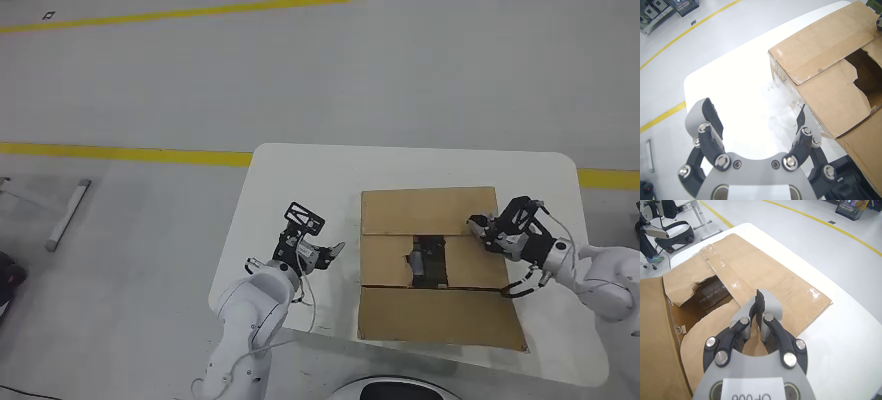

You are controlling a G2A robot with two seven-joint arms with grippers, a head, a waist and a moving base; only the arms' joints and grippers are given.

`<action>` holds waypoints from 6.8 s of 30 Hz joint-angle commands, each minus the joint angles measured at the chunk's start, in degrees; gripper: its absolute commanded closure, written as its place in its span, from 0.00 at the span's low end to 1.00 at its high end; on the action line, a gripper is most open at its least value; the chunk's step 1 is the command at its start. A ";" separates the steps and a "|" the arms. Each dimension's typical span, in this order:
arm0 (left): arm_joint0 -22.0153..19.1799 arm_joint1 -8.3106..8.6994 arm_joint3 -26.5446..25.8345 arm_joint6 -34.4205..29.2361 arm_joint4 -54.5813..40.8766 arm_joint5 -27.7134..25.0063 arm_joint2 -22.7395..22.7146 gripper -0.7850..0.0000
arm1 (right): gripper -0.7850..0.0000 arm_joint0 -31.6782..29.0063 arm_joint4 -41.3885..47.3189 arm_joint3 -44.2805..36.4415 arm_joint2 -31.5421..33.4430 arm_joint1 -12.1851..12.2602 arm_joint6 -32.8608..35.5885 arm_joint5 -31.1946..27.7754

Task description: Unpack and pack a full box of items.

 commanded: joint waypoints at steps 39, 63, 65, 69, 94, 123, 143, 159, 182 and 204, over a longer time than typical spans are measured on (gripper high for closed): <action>9.58 4.79 -3.87 6.18 11.49 -27.34 0.81 0.00 | 1.00 -0.94 6.83 -0.08 -1.71 0.32 -2.73 10.01; 2.77 4.89 -1.15 7.58 0.95 -18.11 6.86 0.00 | 1.00 -0.07 7.21 0.60 -2.98 0.66 -3.13 10.60; 1.87 4.83 -0.60 7.87 0.73 -16.28 7.26 0.00 | 1.00 0.07 7.37 0.44 -2.90 0.68 -3.37 10.88; -0.70 4.48 1.93 6.26 2.20 -9.39 8.34 0.00 | 1.00 0.22 8.03 -0.43 -2.45 0.75 -3.65 11.52; -8.31 3.26 10.40 -0.83 1.09 3.65 12.72 0.00 | 1.00 -2.16 4.81 -9.93 -6.34 0.71 -1.66 16.48; 0.97 5.46 6.00 -1.06 4.74 2.50 6.83 0.00 | 1.00 -3.33 1.59 -8.04 -12.31 -0.38 -4.17 22.73; -4.05 4.86 8.63 -0.53 7.63 5.56 11.39 0.00 | 1.00 -4.14 1.61 -8.92 -11.25 -0.37 -4.29 22.96; -3.98 4.44 5.15 -2.63 -1.57 1.36 14.41 0.00 | 1.00 -4.57 0.45 -11.05 -7.10 0.09 -3.01 23.06; -3.49 5.45 10.17 -3.08 0.57 -1.05 13.61 0.00 | 1.00 -4.54 -6.94 -8.36 -11.21 -0.42 -4.39 26.05; -9.36 4.13 18.93 10.15 2.73 6.19 18.90 0.00 | 1.00 -4.58 -6.68 -8.41 -11.16 -0.65 -4.12 26.09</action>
